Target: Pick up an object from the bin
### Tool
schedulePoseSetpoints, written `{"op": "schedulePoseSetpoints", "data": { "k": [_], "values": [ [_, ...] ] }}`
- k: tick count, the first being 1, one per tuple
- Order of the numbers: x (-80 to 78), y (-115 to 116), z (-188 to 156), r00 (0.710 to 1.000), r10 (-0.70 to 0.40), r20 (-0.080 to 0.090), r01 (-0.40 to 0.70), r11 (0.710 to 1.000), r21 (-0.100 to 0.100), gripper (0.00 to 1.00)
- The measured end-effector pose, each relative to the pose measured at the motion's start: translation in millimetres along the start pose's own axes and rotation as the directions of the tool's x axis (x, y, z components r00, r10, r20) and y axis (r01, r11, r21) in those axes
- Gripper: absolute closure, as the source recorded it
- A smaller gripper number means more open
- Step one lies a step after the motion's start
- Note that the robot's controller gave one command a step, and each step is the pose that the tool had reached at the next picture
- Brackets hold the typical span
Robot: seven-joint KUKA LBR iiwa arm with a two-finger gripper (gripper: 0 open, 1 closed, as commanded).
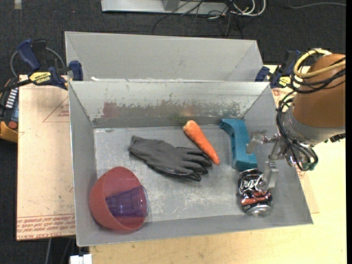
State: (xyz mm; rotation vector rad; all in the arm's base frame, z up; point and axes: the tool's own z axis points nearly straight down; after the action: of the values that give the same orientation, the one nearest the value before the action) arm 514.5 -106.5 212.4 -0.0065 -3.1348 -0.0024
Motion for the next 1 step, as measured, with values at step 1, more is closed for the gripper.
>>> {"op": "schedulePoseSetpoints", "data": {
  "k": [1],
  "values": [
    [-1.6, 0.8, -4.4, 1.0, -0.005, 0.008, 0.005, 1.0, 0.001, 0.0]
  ]
}}
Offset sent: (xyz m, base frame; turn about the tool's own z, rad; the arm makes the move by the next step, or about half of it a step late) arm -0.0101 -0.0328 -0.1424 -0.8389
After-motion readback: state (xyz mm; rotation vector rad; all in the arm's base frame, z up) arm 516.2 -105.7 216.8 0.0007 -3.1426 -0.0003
